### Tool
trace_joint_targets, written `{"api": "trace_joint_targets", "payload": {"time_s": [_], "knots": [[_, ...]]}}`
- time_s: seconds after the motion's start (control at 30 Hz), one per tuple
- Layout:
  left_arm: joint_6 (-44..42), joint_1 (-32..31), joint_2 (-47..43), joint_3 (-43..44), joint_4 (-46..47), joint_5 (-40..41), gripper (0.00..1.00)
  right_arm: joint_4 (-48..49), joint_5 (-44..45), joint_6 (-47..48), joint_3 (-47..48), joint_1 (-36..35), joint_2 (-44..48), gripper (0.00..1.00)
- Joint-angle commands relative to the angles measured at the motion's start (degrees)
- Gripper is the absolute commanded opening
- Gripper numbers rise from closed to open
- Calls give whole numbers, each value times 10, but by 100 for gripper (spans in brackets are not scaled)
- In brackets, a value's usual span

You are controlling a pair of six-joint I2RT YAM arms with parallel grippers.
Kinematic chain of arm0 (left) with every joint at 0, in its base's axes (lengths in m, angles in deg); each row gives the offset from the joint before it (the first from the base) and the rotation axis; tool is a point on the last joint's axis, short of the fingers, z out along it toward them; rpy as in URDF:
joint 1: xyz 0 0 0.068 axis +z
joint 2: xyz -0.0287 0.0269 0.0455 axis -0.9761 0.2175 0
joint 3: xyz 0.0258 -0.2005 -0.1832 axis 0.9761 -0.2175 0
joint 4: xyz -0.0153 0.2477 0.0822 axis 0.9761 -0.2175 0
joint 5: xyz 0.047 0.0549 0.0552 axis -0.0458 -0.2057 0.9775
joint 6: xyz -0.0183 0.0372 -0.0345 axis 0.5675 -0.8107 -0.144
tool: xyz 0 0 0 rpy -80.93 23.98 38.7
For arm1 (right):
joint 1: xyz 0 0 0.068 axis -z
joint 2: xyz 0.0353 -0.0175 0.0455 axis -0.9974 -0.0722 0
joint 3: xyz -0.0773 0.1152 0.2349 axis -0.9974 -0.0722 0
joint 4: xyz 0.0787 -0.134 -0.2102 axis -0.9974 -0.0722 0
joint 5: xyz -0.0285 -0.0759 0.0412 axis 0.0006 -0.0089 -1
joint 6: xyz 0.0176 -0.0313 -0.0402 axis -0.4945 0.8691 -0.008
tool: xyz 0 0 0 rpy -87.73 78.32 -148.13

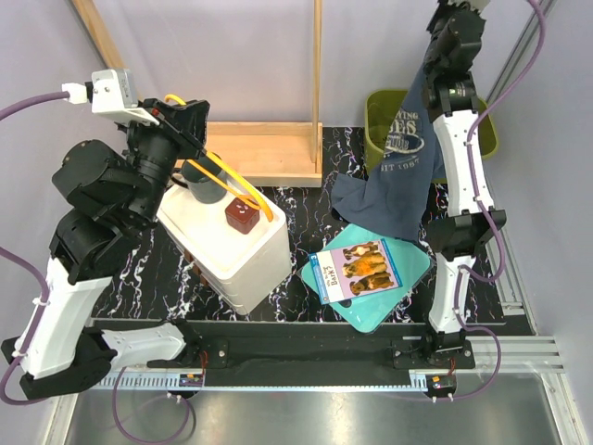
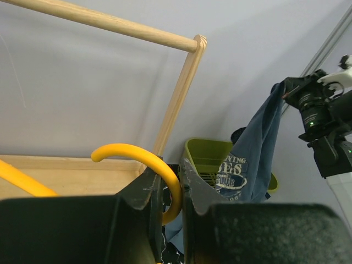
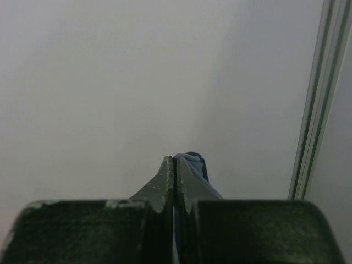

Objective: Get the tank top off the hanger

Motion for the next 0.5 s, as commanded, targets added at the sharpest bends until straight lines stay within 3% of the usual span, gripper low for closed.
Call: {"api": "trace_joint_targets", "payload": {"time_s": [0.0,0.13,0.17,0.23,0.3,0.33,0.47], "knots": [[-3,0,-1,16,14,-13,0,-67,25,-59,-61,-1,27,0],[4,0,-1,9,15,-14,0,-231,66,-145,-89,2,20,2],[5,0,-1,7,15,-14,0,-273,62,-169,-78,4,15,20],[9,0,1,3,14,-14,0,-395,37,-218,-25,7,-8,45],[15,0,7,2,14,-15,0,-481,26,-266,34,7,-30,60],[18,0,10,3,14,-15,0,-536,19,-279,42,6,-31,63],[36,0,23,7,16,-36,0,-573,-53,-294,-18,6,25,76]]}}
